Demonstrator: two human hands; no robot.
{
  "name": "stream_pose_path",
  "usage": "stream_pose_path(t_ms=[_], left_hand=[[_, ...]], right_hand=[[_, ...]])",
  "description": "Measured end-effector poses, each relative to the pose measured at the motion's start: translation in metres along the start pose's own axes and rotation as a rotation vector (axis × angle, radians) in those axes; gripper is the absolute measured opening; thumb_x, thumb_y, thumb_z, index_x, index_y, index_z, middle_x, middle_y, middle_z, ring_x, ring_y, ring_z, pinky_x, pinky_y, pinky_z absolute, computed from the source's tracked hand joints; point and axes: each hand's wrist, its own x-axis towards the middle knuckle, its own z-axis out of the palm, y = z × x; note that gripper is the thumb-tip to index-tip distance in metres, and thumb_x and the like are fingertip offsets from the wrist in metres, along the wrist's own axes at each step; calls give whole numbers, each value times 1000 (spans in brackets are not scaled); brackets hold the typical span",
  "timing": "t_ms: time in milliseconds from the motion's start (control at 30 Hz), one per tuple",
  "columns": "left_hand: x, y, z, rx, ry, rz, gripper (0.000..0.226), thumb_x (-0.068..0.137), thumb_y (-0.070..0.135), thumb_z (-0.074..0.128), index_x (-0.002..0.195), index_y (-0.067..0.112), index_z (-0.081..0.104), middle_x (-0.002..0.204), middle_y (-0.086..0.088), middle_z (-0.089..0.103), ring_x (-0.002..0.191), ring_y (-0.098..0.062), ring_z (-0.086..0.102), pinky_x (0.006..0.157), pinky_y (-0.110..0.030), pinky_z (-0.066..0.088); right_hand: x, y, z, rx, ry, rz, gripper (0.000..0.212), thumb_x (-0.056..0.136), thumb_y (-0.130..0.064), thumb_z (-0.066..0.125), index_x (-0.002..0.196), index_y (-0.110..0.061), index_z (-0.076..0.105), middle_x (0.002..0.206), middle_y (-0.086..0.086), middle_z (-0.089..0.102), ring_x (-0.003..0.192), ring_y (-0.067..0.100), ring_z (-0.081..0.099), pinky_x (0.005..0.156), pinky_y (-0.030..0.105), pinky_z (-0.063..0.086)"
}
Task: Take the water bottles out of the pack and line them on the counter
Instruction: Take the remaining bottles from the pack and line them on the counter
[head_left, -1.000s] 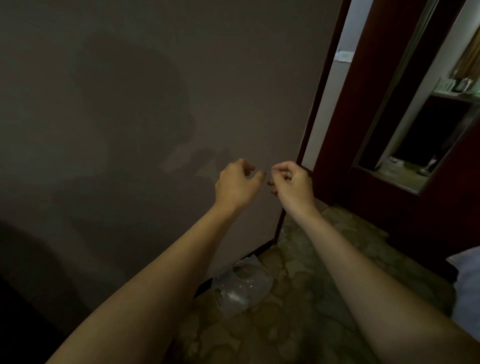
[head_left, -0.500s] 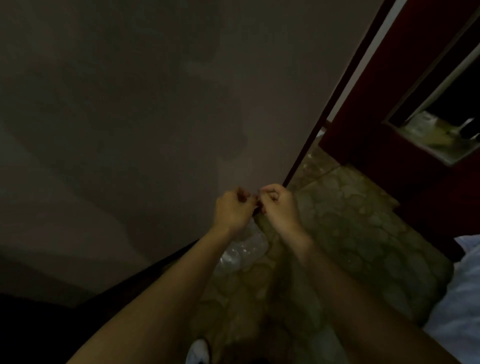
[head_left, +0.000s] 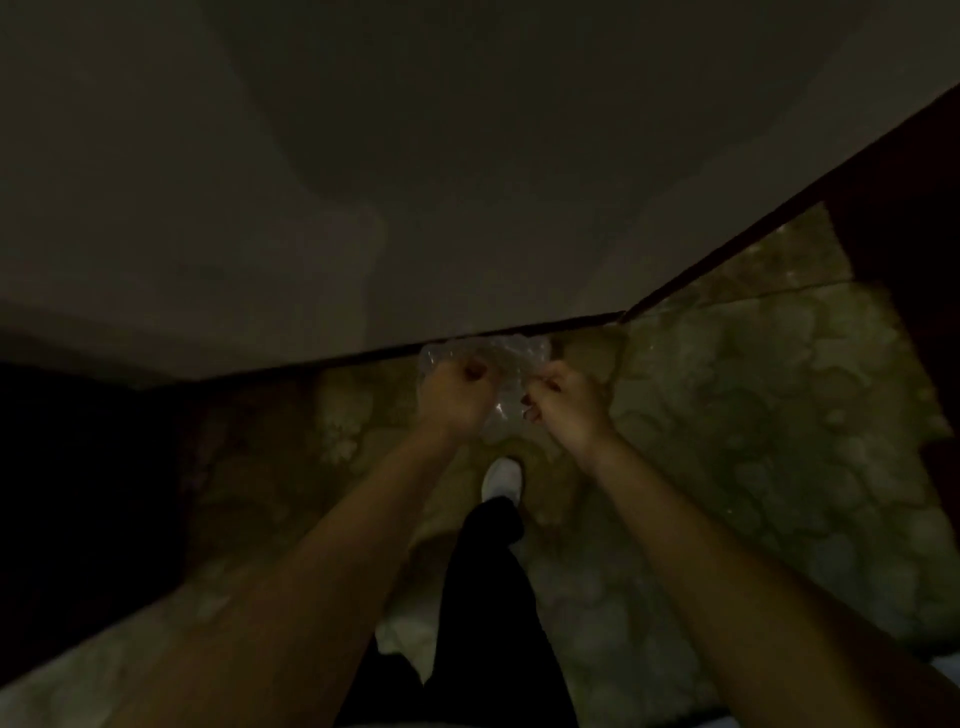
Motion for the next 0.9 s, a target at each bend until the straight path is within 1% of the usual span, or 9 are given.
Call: stream_pose_path(t_ms=[100, 200, 267, 333, 400, 500, 667, 800, 900], left_hand=[[33, -19, 34, -95, 44, -127, 22, 97, 23, 56, 101, 6, 68, 101, -16, 68, 95, -27, 64, 71, -28, 47], [57, -49, 63, -155, 61, -246, 24, 98, 28, 54, 111, 11, 65, 102, -6, 65, 84, -14, 60, 61, -20, 41], [75, -73, 82, -205, 109, -296, 24, 98, 27, 55, 113, 11, 64, 101, -4, 65, 80, -11, 59, 61, -20, 44], [93, -94, 101, -236, 133, -349, 24, 97, 27, 56, 112, 10, 64, 101, -5, 66, 85, -15, 62, 65, -23, 48], [113, -112, 115, -259, 132, -372, 25, 96, 28, 57, 112, 10, 65, 106, -8, 67, 94, -20, 63, 77, -29, 52], [147, -136, 132, -274, 147, -375, 28, 95, 28, 58, 114, 8, 66, 106, -8, 67, 97, -21, 64, 88, -34, 53], [195, -175, 149, -255, 120, -349, 29, 96, 29, 56, 114, 9, 66, 106, -7, 68, 98, -22, 65, 87, -36, 54], [232, -210, 152, -267, 125, -371, 28, 96, 30, 57, 115, 11, 66, 107, -7, 68, 93, -20, 66, 70, -27, 50], [261, -235, 155, -229, 129, -379, 27, 96, 31, 57, 114, 12, 65, 109, -7, 68, 96, -20, 65, 75, -30, 51]], right_hand=[[46, 31, -7, -74, -90, 57, 17, 93, -18, 55, 80, -28, 57, 82, 5, 64, 76, 22, 60, 73, 39, 51], [79, 71, -7, -123, -182, 143, 7, 94, -22, 54, 94, -24, 61, 85, 2, 63, 79, 19, 60, 69, 33, 51], [98, 95, -4, -144, -254, 184, 17, 95, -21, 53, 109, -17, 62, 91, 1, 63, 81, 16, 60, 69, 28, 51], [118, 118, 2, -181, -302, 202, 26, 94, -23, 54, 118, -16, 61, 100, 3, 64, 90, 18, 62, 79, 32, 54], [138, 137, 11, -218, -307, 215, 28, 93, -26, 55, 118, -17, 62, 103, 3, 65, 95, 21, 63, 86, 37, 54], [175, 163, 28, -248, -306, 190, 23, 95, -17, 49, 113, -17, 62, 97, 3, 62, 89, 20, 59, 75, 33, 51], [243, 195, 58, -406, -218, 110, 30, 99, -12, 44, 125, -13, 60, 121, 6, 60, 106, 17, 55, 81, 24, 41], [297, 213, 80, -541, -210, 80, 28, 99, -10, 44, 121, -12, 61, 123, 5, 60, 108, 17, 54, 82, 22, 39], [344, 229, 101, -667, -275, 28, 31, 98, -10, 46, 125, -11, 61, 131, 8, 59, 121, 24, 54, 96, 27, 42]])
